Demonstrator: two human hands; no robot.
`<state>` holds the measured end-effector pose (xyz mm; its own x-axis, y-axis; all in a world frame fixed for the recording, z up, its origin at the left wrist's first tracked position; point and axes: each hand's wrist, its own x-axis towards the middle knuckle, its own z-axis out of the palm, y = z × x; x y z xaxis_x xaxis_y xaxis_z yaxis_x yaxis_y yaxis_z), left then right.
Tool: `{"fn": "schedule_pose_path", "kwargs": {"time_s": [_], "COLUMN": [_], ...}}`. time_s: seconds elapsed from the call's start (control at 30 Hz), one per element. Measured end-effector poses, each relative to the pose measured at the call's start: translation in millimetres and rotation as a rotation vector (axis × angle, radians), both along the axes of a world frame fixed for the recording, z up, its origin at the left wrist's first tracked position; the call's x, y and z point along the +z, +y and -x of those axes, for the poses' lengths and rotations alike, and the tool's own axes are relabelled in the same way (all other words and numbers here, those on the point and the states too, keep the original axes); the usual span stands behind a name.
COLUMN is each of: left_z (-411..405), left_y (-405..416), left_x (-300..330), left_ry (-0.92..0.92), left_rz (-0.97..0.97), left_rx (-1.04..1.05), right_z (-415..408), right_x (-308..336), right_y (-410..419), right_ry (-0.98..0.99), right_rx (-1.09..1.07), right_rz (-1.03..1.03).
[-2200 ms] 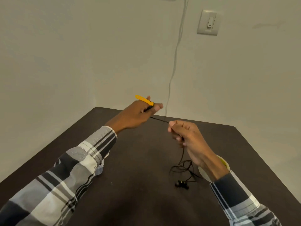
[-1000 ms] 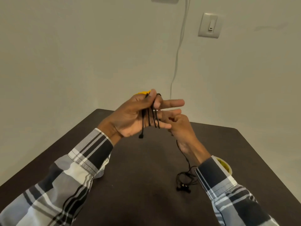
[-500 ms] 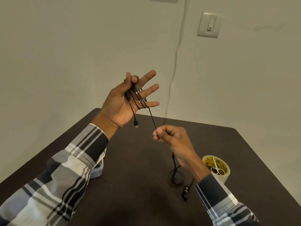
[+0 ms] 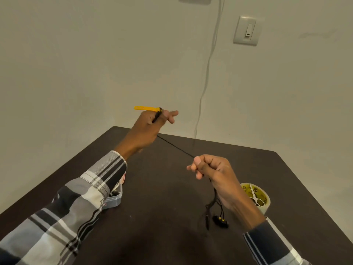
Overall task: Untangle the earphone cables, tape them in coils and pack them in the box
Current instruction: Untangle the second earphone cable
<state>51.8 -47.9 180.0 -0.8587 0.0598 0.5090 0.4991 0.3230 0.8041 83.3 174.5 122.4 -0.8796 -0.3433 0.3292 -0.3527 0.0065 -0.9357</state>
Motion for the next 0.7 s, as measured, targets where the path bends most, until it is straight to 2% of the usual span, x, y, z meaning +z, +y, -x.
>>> {"fn": "schedule_pose_path", "kwargs": {"time_s": [0.1, 0.3, 0.4, 0.57, 0.7], "left_z": [1, 5, -7, -15, -29], "left_y": [0, -6, -2, 2, 4], "left_x": [-7, -17, -17, -23, -19], "left_ry": [-0.02, -0.087, -0.133, -0.217, -0.27], "left_rz": [0.303, 0.571, 0.503, 0.525, 0.433], "left_rx": [0.006, 0.06, -0.052, -0.223, -0.447], "right_z": [-1, 2, 11, 28, 43], "right_x": [13, 50, 66, 81, 79], "right_y": [10, 38, 49, 51, 50], "right_ry": [0.035, 0.001, 0.051, 0.125, 0.147], "right_rx": [-0.02, -0.077, -0.138, -0.213, -0.275], "right_rz": [-0.035, 0.001, -0.046, -0.124, -0.155]}}
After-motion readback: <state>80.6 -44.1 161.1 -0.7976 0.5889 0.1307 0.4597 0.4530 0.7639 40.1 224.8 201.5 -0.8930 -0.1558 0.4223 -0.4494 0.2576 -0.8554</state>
